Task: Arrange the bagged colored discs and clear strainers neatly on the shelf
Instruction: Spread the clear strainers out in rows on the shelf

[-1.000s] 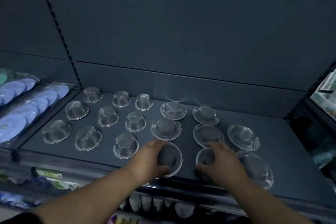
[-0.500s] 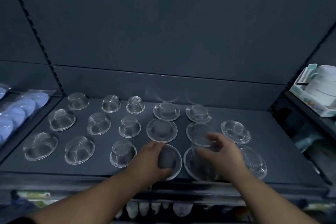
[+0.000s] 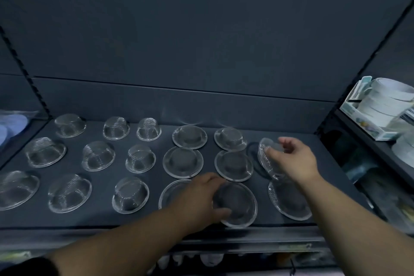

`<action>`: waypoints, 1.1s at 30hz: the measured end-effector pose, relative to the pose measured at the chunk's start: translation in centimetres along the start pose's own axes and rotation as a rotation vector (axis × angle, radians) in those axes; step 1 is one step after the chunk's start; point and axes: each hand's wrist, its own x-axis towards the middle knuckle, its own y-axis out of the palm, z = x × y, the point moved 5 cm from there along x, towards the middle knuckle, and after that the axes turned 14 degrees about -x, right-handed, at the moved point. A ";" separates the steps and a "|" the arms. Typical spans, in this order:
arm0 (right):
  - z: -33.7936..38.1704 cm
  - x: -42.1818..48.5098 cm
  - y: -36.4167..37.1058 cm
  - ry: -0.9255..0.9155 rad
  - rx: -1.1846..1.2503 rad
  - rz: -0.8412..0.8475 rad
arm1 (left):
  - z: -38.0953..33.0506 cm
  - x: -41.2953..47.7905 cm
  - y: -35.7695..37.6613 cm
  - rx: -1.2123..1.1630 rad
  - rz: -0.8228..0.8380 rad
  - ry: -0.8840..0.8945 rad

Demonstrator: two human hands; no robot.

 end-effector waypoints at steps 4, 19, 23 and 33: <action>0.1 3.1 -0.8 -0.028 -0.100 0.005 | -1.0 1.6 2.1 -0.005 0.070 -0.022; 0.2 13.2 3.2 -0.337 -0.283 0.126 | -3.9 8.5 5.0 -0.004 -0.082 -0.054; 0.0 14.7 4.4 -0.362 -0.319 0.184 | -6.1 9.7 8.5 -0.040 0.055 -0.013; -0.3 15.1 5.4 -0.426 -0.369 0.283 | -8.4 11.2 11.4 0.069 0.145 0.006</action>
